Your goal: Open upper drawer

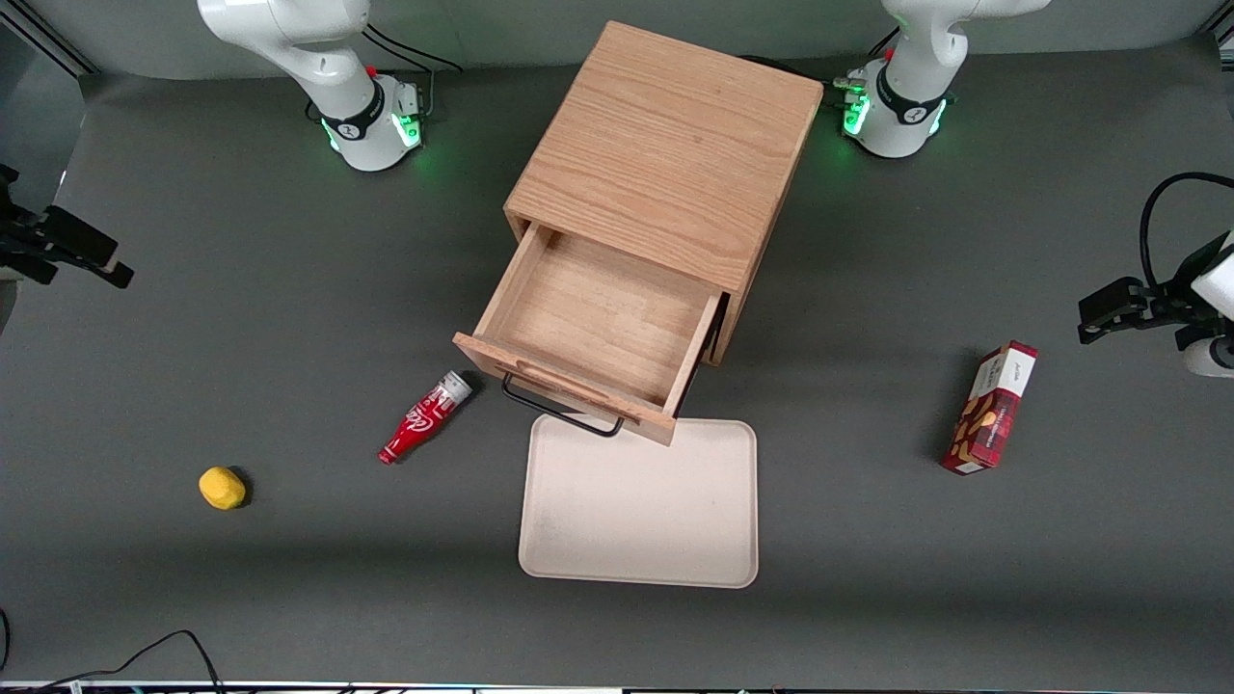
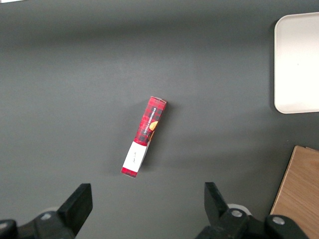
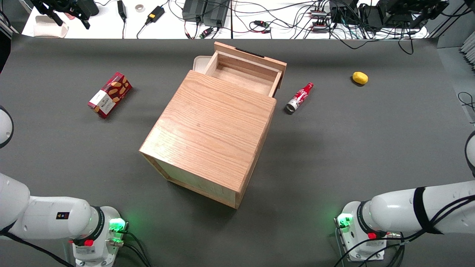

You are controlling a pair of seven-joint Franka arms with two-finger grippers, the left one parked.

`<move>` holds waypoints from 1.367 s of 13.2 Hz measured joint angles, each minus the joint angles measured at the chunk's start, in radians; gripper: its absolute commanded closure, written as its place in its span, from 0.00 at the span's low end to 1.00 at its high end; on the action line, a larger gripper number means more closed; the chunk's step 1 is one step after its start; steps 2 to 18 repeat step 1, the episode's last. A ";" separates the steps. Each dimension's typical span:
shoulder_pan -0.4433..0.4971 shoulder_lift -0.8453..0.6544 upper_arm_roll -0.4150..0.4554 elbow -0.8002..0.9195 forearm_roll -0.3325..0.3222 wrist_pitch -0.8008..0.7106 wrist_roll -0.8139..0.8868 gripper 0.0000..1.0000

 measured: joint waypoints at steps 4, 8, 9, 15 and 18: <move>0.002 -0.011 0.007 -0.021 0.000 0.014 0.010 0.00; 0.002 -0.011 0.007 -0.021 0.000 0.014 0.010 0.00; 0.002 -0.011 0.007 -0.021 0.000 0.014 0.010 0.00; 0.002 -0.011 0.007 -0.021 0.000 0.014 0.010 0.00; 0.002 -0.011 0.007 -0.021 0.000 0.014 0.010 0.00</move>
